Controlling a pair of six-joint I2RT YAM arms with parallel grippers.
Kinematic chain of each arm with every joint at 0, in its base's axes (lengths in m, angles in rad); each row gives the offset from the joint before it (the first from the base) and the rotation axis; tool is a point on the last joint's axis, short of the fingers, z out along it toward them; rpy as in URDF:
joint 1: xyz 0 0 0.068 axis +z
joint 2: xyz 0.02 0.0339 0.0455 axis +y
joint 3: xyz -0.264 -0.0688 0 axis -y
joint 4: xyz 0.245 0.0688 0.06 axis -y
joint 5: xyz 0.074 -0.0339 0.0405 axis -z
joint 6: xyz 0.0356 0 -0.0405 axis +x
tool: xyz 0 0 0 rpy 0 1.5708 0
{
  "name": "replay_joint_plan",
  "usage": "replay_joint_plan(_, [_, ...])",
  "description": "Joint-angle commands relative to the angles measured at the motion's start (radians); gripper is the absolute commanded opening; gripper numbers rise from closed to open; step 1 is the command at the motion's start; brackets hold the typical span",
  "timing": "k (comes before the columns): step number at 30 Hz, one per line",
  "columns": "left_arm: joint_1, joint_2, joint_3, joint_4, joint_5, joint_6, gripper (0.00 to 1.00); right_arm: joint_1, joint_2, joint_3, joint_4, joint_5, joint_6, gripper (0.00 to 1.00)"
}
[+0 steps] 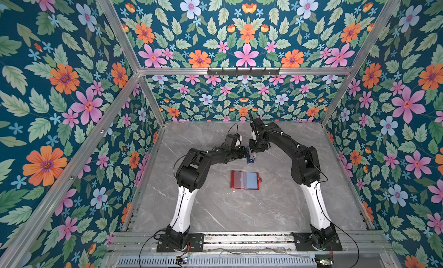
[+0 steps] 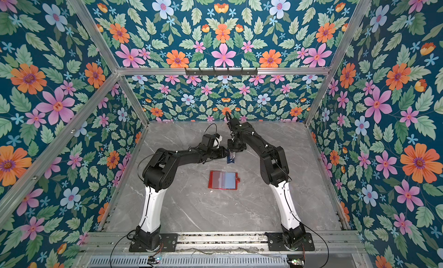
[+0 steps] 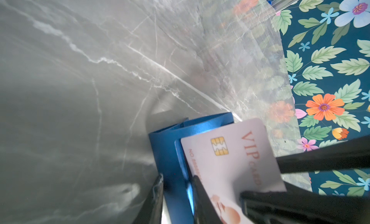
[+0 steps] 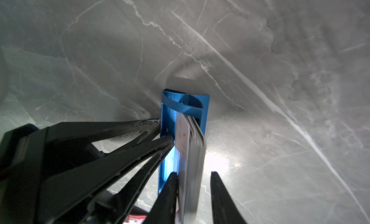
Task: Insert credit cards into a card holder
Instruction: Pick up the credit card from the storage box.
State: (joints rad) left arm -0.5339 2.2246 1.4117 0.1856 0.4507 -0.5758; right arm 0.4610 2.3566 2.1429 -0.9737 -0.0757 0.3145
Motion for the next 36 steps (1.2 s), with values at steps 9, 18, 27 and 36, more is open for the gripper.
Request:
replay_joint_plan(9, [0.002, 0.017, 0.004, -0.106, -0.033, -0.002, 0.27, 0.003, -0.011, 0.019, -0.065, 0.05, -0.014, 0.27])
replay_joint_plan(18, [0.002, 0.019, 0.006, -0.107, -0.037, -0.004, 0.27, 0.005, -0.019, 0.028, -0.079, 0.054, -0.018, 0.26])
replay_joint_plan(27, [0.002, 0.024, 0.007, -0.109, -0.04, -0.004, 0.27, 0.006, -0.02, 0.032, -0.091, 0.062, -0.023, 0.25])
replay_joint_plan(36, [0.002, 0.025, 0.005, -0.11, -0.044, -0.004, 0.27, 0.006, -0.029, 0.035, -0.099, 0.063, -0.025, 0.22])
